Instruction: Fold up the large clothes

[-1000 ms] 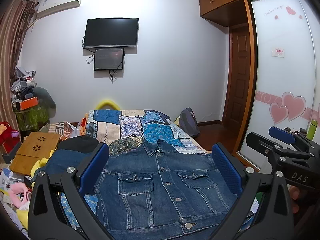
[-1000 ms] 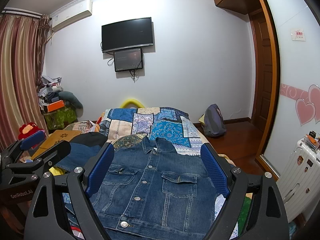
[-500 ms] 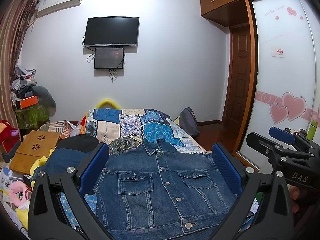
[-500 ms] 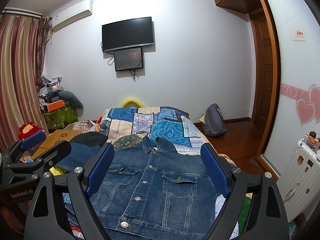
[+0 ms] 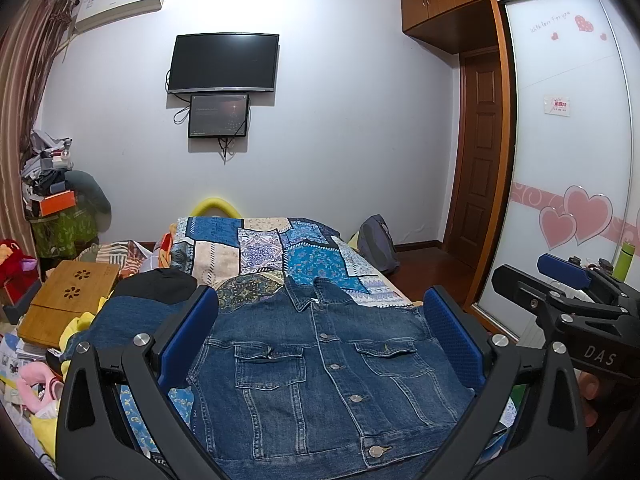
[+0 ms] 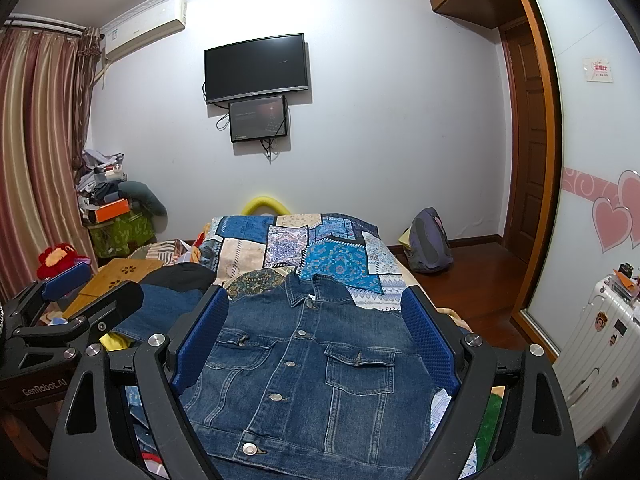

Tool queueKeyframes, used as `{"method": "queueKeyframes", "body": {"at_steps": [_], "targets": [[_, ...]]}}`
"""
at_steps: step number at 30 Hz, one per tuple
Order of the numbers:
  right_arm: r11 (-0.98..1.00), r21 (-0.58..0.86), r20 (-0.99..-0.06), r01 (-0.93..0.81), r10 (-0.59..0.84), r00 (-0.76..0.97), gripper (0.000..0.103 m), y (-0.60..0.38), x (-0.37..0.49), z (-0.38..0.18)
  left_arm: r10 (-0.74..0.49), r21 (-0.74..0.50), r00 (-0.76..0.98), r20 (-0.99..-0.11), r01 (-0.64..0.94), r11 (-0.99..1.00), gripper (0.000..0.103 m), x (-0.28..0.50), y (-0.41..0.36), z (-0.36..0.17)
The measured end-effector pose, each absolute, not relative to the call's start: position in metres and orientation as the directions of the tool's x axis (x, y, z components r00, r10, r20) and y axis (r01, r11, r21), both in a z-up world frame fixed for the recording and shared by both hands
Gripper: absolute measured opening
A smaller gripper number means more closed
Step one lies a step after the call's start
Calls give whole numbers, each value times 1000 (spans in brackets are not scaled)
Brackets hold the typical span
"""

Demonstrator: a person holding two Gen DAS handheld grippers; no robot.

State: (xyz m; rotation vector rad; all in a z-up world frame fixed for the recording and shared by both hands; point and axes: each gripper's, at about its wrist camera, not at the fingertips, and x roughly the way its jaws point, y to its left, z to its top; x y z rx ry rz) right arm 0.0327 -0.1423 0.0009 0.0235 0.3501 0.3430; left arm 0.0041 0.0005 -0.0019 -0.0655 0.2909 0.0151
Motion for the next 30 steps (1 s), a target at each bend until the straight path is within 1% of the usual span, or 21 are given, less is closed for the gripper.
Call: {"method": "queueKeyframes", "body": {"at_steps": [30], "targets": [[944,75,-343,-321,327,881,86,-134,35,-5,-1,-68,956,-294,-20,997,103,7,0,-3]]}}
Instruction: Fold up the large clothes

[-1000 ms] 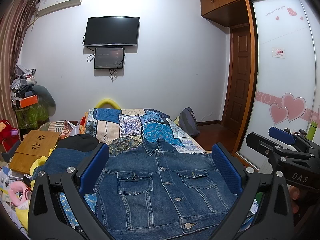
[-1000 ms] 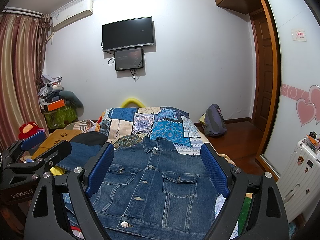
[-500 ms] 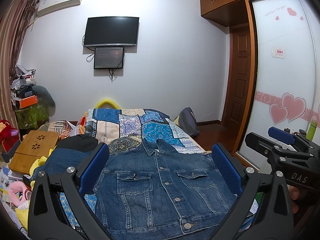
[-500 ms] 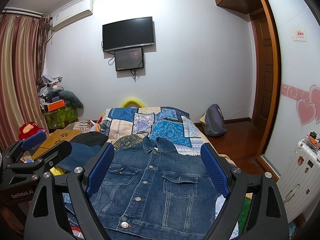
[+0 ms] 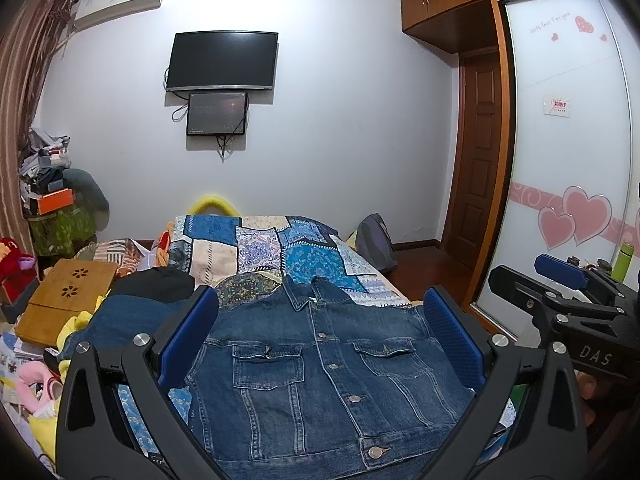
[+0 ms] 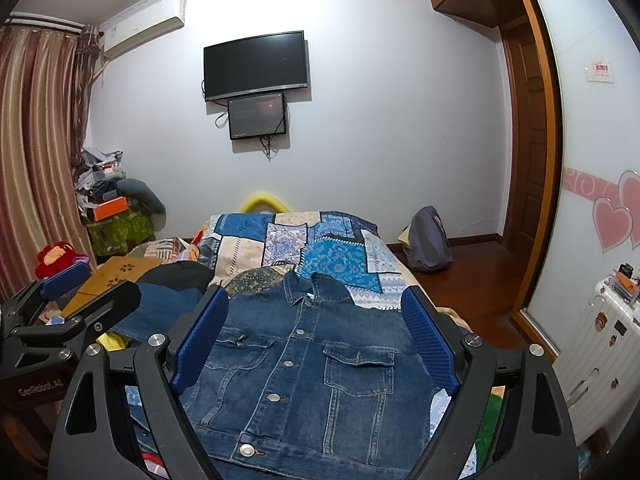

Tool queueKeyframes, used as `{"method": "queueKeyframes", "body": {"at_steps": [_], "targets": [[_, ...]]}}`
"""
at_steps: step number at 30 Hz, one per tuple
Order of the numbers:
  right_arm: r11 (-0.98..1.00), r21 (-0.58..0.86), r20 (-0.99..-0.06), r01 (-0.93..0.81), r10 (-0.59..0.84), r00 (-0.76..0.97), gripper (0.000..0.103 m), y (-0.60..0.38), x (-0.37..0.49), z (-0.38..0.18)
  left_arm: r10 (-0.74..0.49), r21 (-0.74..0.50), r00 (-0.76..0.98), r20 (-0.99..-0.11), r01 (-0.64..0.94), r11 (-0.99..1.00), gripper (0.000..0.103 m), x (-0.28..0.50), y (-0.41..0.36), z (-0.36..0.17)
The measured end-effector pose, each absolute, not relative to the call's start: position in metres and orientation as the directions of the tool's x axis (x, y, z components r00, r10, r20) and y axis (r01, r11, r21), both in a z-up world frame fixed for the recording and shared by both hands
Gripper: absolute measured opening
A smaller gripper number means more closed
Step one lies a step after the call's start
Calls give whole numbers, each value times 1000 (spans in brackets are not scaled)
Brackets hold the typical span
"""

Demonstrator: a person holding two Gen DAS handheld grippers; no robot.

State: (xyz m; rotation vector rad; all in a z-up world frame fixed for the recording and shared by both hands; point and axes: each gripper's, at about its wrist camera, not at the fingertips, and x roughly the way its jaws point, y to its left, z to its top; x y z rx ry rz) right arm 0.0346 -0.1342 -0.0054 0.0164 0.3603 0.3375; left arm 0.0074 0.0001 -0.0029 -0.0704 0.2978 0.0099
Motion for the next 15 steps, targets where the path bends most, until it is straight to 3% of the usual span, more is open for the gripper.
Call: {"method": "queueKeyframes", "body": {"at_steps": [15], "targets": [[946,20,-379,-325,308,872,86,-116,78,-14,55,-72,947,-317,-82,994,103,48,39,-10]]}}
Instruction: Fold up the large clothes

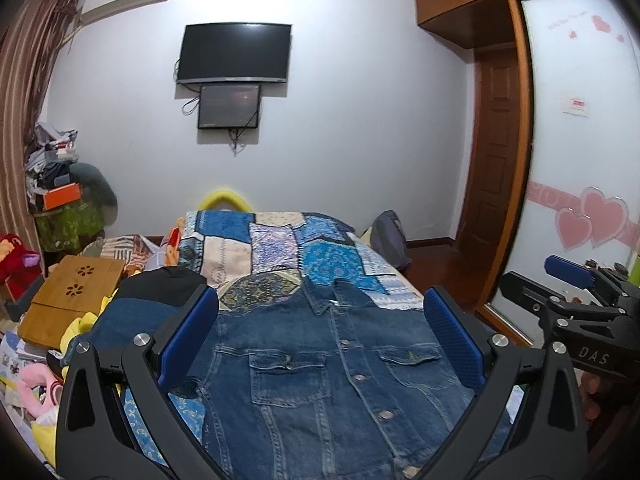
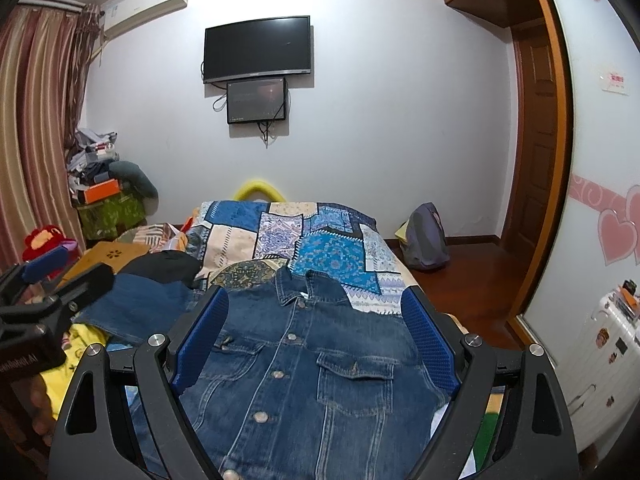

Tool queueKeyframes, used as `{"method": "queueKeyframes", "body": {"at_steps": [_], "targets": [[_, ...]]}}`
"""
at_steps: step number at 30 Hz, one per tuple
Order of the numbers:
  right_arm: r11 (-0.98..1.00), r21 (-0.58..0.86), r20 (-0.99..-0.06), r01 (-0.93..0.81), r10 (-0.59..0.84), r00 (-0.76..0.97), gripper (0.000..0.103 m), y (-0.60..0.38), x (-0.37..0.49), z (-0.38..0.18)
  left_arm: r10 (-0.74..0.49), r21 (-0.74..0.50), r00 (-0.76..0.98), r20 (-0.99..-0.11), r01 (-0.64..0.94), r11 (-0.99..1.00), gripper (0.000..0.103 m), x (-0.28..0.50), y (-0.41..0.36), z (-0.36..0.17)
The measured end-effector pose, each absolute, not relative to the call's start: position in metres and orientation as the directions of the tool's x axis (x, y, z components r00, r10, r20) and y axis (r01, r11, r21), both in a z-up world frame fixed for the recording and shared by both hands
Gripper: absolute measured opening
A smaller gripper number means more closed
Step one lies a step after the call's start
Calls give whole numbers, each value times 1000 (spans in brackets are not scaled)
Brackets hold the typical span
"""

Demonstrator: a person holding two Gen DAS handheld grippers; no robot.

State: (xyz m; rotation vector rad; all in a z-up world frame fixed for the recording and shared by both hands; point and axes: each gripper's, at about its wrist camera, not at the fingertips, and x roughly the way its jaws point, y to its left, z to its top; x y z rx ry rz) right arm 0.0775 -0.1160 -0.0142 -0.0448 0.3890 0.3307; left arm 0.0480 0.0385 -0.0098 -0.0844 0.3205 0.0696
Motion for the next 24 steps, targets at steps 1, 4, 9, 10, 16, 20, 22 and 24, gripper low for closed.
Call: {"method": "queueKeyframes", "body": {"at_steps": [1,4,9,10,16,20,22,24], "targets": [[945,15,-385,-326,306,871,86,-113,86,-15,74,-72,945,-318,-102,992,103,53,45,-11],[945,3,-398,-327,301,866,86,-106,103,-21,122,-74,934,-336,-155,985,103,70,68,-15],[948,-38,-446,-314,266,855,86,-91,136,-38,189,-104,902,-389,-247,964,103,97,121,-29],[947,-49,-459,-316,260,850,86,-88,142,-43,205,-111,892,-402,-270,956,103,102,134,-33],[929,-79,-563,-362,259,785,86,-67,174,-75,190,-275,820,-540,-385,881,103,126,236,-73],[918,-64,-637,-392,265,724,86,-61,192,-93,173,-366,752,-636,-491,791,103,129,298,-114],[915,-62,-668,-398,259,698,86,-60,200,-99,183,-376,706,-684,-556,742,103,125,329,-141],[916,-57,-692,-397,250,677,86,-60,208,-105,179,-379,671,-719,-596,708,103,121,350,-162]]}}
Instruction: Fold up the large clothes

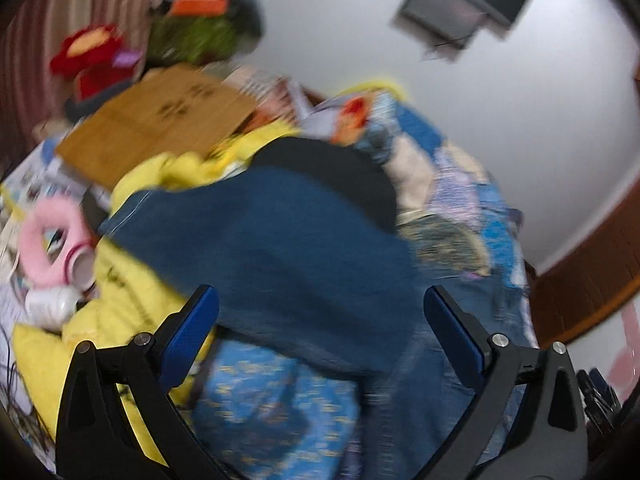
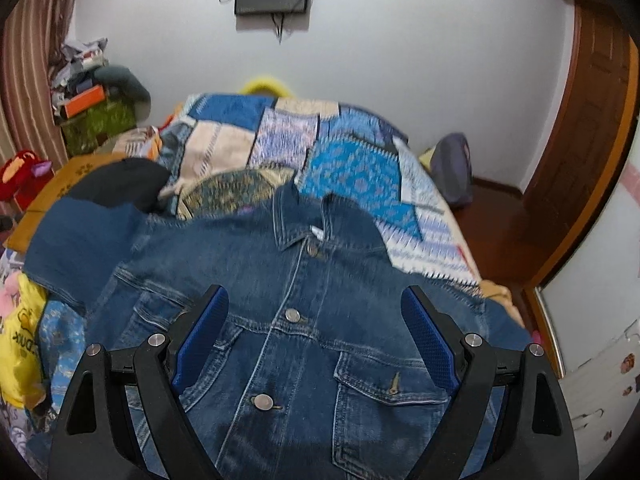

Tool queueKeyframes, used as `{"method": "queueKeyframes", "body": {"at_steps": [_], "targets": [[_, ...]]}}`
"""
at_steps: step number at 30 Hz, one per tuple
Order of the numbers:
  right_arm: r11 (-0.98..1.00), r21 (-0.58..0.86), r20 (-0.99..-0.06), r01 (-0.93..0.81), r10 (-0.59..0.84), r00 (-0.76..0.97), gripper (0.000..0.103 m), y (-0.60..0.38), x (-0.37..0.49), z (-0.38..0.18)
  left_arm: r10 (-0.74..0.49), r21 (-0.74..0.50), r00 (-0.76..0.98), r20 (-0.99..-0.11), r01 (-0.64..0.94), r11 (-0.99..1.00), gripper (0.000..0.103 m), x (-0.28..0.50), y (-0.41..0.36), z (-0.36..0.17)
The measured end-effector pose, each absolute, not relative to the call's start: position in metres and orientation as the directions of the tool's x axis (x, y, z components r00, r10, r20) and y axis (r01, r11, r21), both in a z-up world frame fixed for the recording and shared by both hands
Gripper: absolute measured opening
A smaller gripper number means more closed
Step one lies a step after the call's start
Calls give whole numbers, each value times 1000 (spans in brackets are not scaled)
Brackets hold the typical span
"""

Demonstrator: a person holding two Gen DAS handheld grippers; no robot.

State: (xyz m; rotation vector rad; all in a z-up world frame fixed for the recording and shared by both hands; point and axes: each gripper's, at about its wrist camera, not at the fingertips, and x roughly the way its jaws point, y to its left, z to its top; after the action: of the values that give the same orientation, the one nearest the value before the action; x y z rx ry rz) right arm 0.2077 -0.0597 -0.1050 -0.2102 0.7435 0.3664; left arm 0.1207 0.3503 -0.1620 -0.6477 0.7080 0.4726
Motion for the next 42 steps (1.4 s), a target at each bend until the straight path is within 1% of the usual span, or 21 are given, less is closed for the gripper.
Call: {"method": "queueKeyframes", "body": {"at_steps": [2,4,6,9,11,17,19,20,21,22,23,24,25,27,29,34,37,42], "targets": [[919,-53,-710,-391,240,661,86,-60,212,-109,137,-417,656,-743,-612,672,103,116,368,-182],[922,-51,-723,-384,232,651,86,-62,217,-114,74,-481,653,-754,-625,615,98,110,386,-205],[924,-51,-732,-379,224,644,86,-63,221,-117,22,-534,656,-755,-632,562,93,104,399,-224],[927,-53,-745,-372,211,632,86,-63,226,-120,-40,-608,674,-738,-637,473,92,95,416,-248],[928,-56,-751,-369,204,628,86,-61,231,-123,-54,-629,682,-729,-638,444,91,95,423,-257],[933,-67,-770,-354,177,613,86,-58,240,-130,-30,-654,710,-703,-630,418,75,103,438,-264],[934,-70,-771,-350,172,613,86,-58,239,-130,-20,-666,723,-691,-626,405,62,107,441,-263],[934,-71,-770,-349,171,615,86,-58,239,-129,-8,-662,721,-693,-631,404,57,107,443,-263],[935,-72,-768,-348,171,617,86,-59,238,-127,6,-656,720,-694,-635,407,46,108,444,-262],[934,-73,-765,-349,172,621,86,-60,237,-126,20,-652,724,-690,-633,417,32,107,444,-258],[935,-74,-762,-348,172,625,86,-60,237,-124,31,-647,725,-688,-632,427,25,109,443,-256],[935,-75,-759,-346,171,628,86,-61,236,-123,71,-612,709,-702,-651,450,17,111,439,-248],[936,-75,-757,-345,172,630,86,-62,236,-121,107,-576,692,-714,-668,471,13,112,436,-242],[936,-71,-753,-343,176,634,86,-63,235,-119,187,-496,662,-726,-692,525,12,117,425,-224],[937,-70,-744,-342,180,643,86,-66,232,-115,241,-445,651,-720,-699,560,10,121,417,-209],[938,-74,-717,-338,186,672,86,-79,228,-104,314,-372,691,-652,-651,662,7,138,387,-154],[943,-63,-705,-326,189,683,86,-90,227,-99,310,-352,737,-601,-592,725,6,149,366,-122],[952,-39,-692,-304,193,696,86,-110,227,-94,244,-306,807,-538,-457,835,6,191,316,-76]]}}
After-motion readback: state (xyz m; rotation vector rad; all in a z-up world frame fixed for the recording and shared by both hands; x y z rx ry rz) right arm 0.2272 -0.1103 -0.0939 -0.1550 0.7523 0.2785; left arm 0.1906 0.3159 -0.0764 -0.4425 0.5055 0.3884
